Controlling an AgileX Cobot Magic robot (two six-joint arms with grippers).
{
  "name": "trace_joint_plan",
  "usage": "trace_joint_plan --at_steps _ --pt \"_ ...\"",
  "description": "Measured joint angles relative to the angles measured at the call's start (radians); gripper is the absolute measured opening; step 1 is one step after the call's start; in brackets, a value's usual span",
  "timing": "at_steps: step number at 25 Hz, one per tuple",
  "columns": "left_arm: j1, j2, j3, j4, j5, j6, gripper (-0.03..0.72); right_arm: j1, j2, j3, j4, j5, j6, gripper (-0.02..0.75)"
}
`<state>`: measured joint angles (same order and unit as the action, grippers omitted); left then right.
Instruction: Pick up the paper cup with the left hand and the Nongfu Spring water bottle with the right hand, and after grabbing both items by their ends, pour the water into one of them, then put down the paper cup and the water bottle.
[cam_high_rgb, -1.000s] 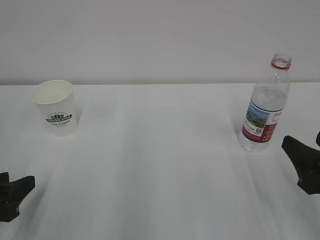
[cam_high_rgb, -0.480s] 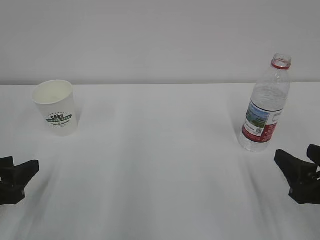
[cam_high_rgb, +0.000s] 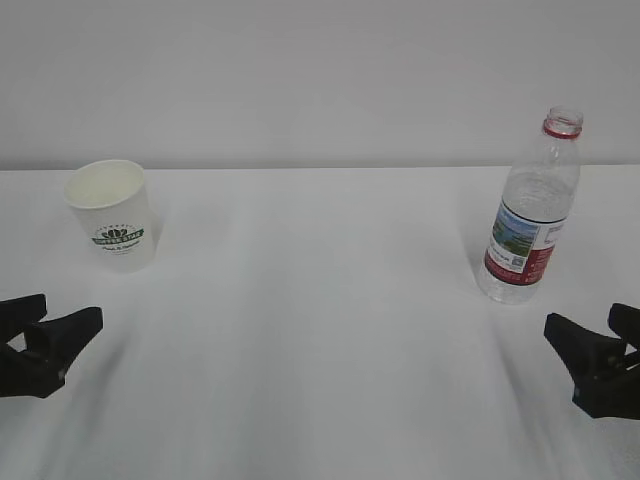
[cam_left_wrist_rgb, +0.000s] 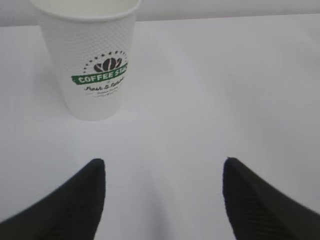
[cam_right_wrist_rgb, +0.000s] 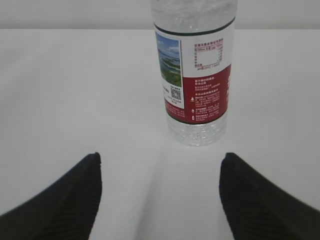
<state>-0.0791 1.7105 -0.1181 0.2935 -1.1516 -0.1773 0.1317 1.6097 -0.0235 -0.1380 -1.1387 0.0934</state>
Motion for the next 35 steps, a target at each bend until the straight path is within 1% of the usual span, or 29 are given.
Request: trace_joint_plan --at_steps 3,4,7,14,22,28,35 --pt "0.0 0.0 -0.019 0.02 0.0 0.0 0.62 0.0 0.0 0.0 0.0 0.0 0.0 0.554" --pt "0.0 0.0 -0.023 0.022 0.0 0.0 0.642 0.0 0.0 0.0 0.0 0.0 -0.006 0.554" --pt "0.0 0.0 -0.032 0.023 0.0 0.0 0.667 0.0 0.0 0.0 0.0 0.0 -0.039 0.557" --pt "0.0 0.0 -0.034 0.023 0.0 0.034 0.673 0.0 0.0 -0.018 0.0 -0.002 -0.093 0.589" --pt "0.0 0.0 -0.034 0.023 0.0 0.04 0.673 0.0 0.012 -0.061 0.025 -0.005 -0.103 0.601" --pt "0.0 0.0 -0.034 0.023 0.0 0.041 0.673 0.0 0.09 -0.104 0.023 -0.006 -0.077 0.652" --pt "0.0 0.0 -0.034 0.023 0.0 0.041 0.673 0.0 0.169 -0.183 0.021 -0.007 -0.037 0.659"
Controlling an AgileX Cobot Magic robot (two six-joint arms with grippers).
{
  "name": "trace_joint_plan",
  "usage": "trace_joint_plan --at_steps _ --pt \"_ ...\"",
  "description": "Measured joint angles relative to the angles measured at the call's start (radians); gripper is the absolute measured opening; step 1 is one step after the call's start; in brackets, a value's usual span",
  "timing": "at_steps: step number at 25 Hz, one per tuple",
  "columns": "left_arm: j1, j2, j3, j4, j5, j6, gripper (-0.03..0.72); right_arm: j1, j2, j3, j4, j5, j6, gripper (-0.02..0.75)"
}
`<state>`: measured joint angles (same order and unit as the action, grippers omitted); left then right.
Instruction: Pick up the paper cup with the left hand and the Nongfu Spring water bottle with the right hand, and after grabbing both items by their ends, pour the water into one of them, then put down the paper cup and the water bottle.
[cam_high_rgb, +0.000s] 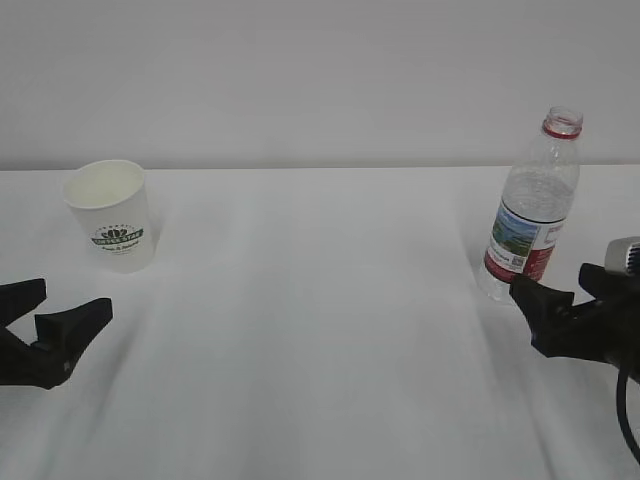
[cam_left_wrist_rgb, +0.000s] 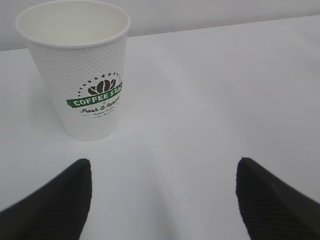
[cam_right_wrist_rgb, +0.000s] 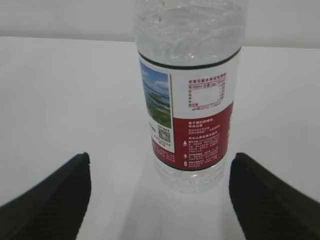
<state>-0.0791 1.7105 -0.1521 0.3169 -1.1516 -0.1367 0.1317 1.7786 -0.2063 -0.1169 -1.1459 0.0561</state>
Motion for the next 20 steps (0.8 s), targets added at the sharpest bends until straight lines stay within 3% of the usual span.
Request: trace_joint_plan --at_steps 20 --pt "0.0 0.0 0.0 -0.004 0.0 0.002 0.659 0.0 0.181 -0.189 0.042 0.0 0.011 0.661"
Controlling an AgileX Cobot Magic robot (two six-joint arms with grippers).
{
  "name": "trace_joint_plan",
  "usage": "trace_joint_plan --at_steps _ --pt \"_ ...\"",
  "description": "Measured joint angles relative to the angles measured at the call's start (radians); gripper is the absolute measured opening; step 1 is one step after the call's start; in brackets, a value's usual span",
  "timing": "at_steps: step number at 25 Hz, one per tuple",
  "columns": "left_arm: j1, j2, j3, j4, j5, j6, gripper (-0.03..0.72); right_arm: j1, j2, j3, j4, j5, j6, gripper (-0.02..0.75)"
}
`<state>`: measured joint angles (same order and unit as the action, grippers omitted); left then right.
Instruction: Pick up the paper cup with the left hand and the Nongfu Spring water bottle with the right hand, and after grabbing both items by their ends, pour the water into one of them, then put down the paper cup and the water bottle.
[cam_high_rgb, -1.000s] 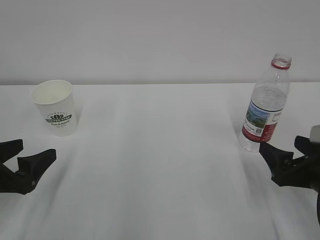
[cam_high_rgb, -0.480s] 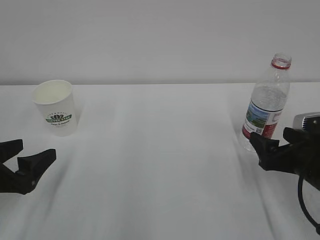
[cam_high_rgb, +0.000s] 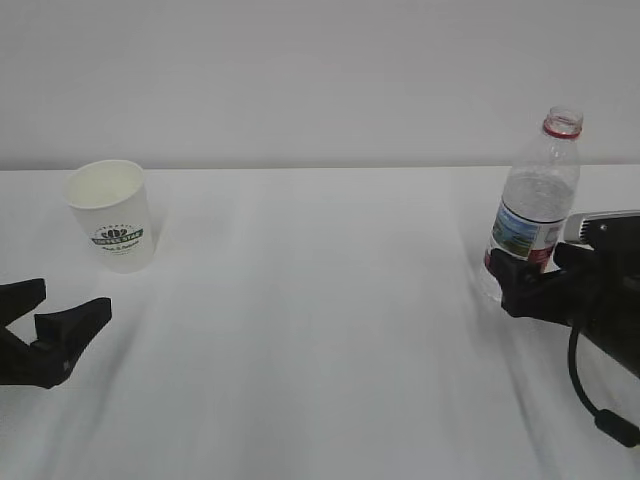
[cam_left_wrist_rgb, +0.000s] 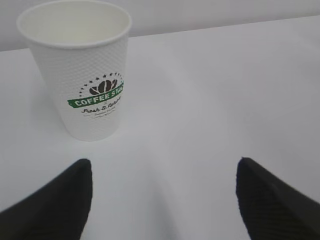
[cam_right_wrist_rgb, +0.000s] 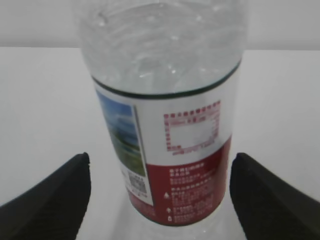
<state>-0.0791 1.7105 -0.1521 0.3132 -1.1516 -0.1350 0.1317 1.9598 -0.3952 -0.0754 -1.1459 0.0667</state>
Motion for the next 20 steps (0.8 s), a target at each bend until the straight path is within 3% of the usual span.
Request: trace_joint_plan --at_steps 20 --pt "0.0 0.0 0.0 -0.003 0.0 0.0 0.638 0.0 0.128 -0.169 0.005 0.0 0.006 0.661"
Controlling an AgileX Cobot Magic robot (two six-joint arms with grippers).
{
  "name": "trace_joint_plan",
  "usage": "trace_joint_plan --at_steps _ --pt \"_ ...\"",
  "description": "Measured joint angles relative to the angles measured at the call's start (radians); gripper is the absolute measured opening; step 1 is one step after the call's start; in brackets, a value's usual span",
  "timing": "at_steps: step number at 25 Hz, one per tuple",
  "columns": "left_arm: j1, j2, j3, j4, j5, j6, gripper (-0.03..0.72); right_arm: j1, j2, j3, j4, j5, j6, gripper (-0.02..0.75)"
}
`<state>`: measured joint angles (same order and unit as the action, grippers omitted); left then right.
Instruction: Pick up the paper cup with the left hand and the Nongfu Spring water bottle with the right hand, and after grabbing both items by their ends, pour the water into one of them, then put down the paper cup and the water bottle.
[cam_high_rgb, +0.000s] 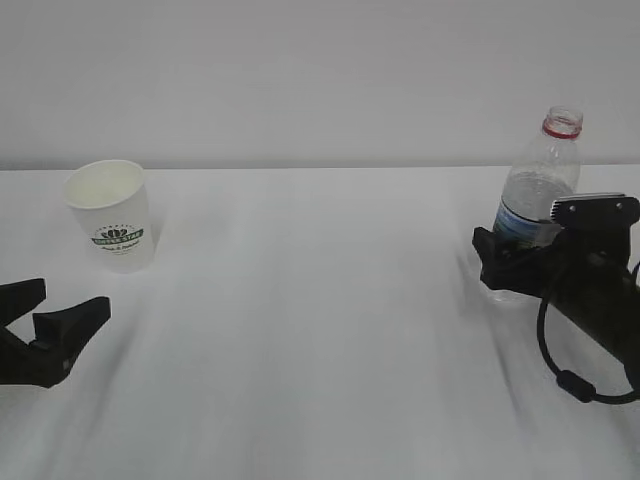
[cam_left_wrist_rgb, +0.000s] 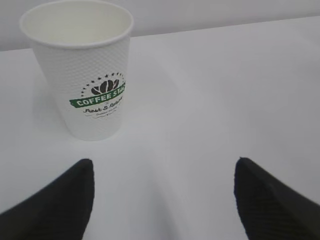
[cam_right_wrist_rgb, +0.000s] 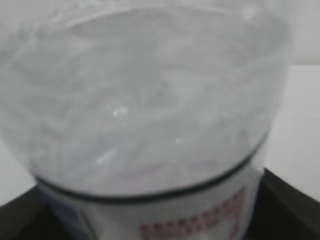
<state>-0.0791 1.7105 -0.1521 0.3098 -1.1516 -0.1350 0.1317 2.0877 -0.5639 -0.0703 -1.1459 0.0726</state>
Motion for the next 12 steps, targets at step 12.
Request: trace_joint_plan --at_steps 12 --pt "0.0 0.0 0.0 0.0 0.0 0.0 0.625 0.0 0.006 -0.023 -0.002 0.0 0.002 0.582"
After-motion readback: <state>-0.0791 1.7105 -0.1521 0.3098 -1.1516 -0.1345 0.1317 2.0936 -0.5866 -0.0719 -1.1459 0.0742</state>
